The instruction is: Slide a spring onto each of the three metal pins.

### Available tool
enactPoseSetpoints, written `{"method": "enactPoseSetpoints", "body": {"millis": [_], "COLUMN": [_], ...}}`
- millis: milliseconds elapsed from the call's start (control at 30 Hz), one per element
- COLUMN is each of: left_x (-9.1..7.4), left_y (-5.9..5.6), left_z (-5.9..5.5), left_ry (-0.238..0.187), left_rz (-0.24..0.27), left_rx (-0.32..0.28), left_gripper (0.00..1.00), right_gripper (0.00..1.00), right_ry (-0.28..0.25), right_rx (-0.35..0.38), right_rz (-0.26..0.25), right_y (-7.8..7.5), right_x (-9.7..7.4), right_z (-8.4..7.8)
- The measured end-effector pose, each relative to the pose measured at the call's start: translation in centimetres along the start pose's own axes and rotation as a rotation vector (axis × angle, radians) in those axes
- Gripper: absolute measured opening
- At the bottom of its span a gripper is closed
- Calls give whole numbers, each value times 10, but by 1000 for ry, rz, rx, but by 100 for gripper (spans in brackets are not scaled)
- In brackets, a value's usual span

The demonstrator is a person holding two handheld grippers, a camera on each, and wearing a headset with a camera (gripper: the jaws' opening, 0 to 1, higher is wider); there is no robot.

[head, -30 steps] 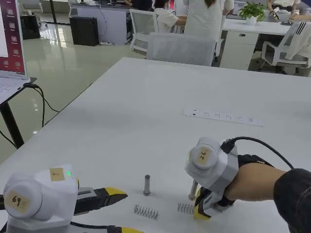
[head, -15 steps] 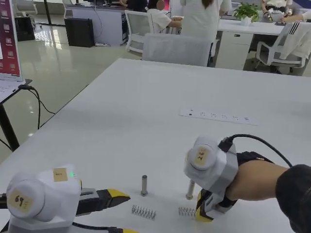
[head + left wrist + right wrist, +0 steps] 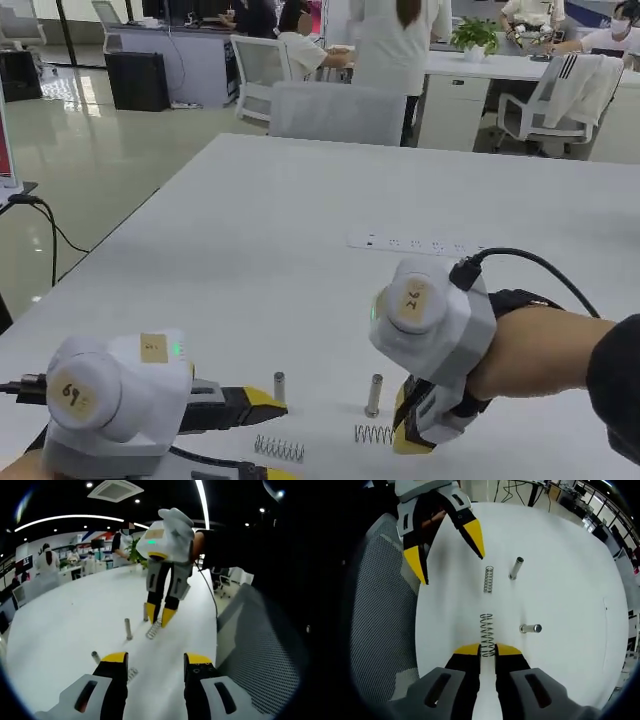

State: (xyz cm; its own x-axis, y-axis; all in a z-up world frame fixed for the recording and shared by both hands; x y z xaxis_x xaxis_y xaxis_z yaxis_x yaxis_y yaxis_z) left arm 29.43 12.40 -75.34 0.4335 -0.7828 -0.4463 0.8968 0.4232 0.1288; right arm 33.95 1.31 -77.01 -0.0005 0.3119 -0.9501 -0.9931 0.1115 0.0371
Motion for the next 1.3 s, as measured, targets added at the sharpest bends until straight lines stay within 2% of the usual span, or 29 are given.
{"method": "enactPoseSetpoints", "body": {"millis": [300, 533, 867, 1300], "left_x": [17, 30, 36, 43], "left_y": [-2, -5, -8, -14], "left_z": [13, 17, 18, 14], "left_ry": [-6, 1, 3, 30], "left_rz": [-54, -82, -99, -117], "left_rx": [39, 70, 84, 147], "left_gripper": [35, 29, 22, 7], "right_gripper": [8, 8, 8, 8], "right_ry": [-10, -9, -10, -2], "right_rx": [-17, -42, -57, -89], "right_rz": [5, 15, 31, 47], "right_y": [10, 19, 23, 28], "right_x": [-9, -11, -12, -12], "right_z": [3, 8, 11, 14]}}
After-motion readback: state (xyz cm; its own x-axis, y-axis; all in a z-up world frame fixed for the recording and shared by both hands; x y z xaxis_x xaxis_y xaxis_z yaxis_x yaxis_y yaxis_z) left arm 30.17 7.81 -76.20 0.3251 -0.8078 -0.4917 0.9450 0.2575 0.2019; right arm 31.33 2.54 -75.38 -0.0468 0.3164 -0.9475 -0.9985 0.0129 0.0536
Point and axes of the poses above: the centre of the closed fingertips' face, and the gripper's own axes: x roughly forward along the fingers, y roughly to its left, z roughly out of its top, the point moved 4 cm from there along -x, roughly backward along the fingers, and after that the axes turned 10 degrees about x, right-handed, at the moved point
